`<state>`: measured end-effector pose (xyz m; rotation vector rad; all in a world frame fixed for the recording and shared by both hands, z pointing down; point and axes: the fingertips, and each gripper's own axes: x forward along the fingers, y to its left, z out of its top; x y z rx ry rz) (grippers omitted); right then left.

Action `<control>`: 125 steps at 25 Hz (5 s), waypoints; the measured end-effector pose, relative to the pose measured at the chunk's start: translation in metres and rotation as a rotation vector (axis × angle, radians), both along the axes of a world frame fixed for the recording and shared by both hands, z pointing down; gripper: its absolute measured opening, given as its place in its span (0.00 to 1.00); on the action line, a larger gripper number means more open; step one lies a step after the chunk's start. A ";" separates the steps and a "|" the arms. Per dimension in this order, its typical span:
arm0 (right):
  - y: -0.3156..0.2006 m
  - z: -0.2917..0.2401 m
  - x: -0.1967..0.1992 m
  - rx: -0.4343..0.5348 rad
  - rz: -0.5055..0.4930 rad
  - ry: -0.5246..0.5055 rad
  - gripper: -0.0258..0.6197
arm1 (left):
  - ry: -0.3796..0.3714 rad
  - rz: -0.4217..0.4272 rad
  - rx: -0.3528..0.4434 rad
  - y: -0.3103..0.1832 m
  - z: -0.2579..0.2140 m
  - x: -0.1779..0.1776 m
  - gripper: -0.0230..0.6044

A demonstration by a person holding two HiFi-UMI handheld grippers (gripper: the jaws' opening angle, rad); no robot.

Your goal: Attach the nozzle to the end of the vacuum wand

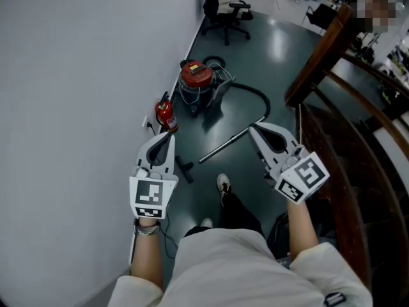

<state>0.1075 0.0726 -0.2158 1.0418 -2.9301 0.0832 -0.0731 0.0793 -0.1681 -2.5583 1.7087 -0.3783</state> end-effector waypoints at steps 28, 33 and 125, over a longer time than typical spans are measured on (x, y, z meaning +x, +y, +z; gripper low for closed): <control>-0.172 0.215 -0.062 -0.158 -0.204 0.078 0.08 | -0.001 -0.195 -0.159 -0.119 0.200 -0.056 0.03; -0.199 0.276 -0.067 -0.194 -0.242 0.091 0.08 | 0.037 -0.207 -0.177 -0.148 0.251 -0.058 0.03; -0.176 1.148 -0.097 -0.199 -1.185 1.068 0.33 | -0.148 0.246 -0.998 -0.112 1.055 -0.056 0.35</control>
